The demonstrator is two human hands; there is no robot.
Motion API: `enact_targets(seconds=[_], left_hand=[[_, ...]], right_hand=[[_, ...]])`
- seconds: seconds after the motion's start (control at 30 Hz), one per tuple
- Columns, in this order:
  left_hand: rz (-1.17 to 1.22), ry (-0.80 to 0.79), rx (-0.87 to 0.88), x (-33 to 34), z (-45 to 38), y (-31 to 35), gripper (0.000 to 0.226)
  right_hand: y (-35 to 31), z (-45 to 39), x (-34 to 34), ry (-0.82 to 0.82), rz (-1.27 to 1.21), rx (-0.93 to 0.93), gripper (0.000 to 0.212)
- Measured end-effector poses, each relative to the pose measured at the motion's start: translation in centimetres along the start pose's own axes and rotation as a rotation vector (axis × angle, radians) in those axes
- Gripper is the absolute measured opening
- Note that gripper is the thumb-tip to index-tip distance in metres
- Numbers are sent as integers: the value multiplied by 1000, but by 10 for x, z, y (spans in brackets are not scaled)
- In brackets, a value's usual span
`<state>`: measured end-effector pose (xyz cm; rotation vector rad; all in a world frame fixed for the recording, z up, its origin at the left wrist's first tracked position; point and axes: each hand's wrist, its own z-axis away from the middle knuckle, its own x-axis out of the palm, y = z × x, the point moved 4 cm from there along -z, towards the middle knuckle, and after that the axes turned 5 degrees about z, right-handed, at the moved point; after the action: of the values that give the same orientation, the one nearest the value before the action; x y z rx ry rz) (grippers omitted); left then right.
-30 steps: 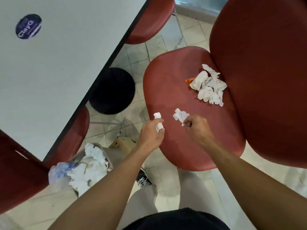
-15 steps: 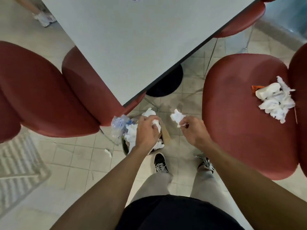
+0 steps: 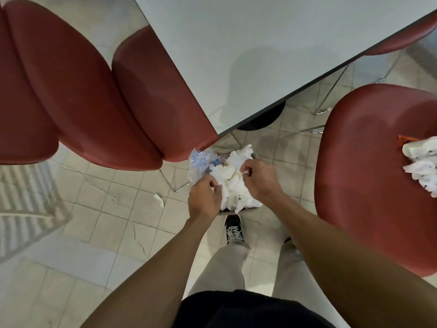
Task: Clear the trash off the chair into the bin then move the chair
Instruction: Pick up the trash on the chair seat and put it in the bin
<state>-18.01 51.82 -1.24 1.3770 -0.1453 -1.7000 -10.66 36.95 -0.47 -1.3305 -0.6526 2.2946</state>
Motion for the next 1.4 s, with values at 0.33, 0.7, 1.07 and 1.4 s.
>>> enact_targets(seconds=[0.33,0.7,1.07,1.4], left_hand=[[-125,-106,40,31,-22,-17,22],[-128,-79,98,11,-12,16,20],[-182,-176,328,47,-9,123,16],[-166,-412,577,143,14,250,22]], right_hand=[[12,-31,38,-237,252,72,48],[-2,-11,-8,-42,116,15,49],[51,16,-84,125,-12,92,53],[181,42,-193,286,-69,258,52]])
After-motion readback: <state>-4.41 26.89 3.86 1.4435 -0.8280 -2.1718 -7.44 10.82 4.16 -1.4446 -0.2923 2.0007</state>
